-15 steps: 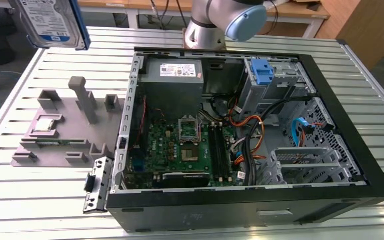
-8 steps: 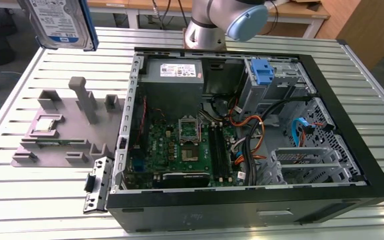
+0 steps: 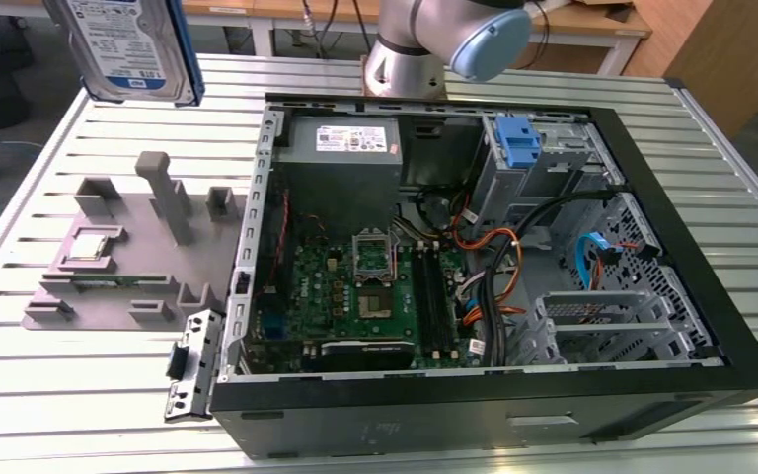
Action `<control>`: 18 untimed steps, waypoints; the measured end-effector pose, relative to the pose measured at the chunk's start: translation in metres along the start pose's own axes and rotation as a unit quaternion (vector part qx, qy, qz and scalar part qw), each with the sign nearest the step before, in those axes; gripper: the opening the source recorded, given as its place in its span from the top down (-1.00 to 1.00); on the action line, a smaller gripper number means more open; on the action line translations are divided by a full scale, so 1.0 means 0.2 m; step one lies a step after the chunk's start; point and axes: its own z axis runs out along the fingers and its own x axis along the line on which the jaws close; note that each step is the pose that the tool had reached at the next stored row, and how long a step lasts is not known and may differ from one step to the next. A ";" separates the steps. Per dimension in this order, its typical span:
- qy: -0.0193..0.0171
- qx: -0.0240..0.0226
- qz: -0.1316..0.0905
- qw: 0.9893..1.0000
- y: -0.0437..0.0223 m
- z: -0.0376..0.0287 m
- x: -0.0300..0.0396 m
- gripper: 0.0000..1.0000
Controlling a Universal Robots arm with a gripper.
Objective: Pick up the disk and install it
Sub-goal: 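Pick up the disk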
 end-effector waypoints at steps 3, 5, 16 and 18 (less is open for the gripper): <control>0.000 0.000 0.000 1.000 -0.027 0.000 0.015 0.30; 0.000 0.000 0.000 1.000 -0.047 -0.001 0.023 0.30; 0.000 0.000 0.000 1.000 -0.170 -0.002 0.048 0.30; 0.000 0.000 0.000 1.000 -0.191 -0.002 0.051 0.30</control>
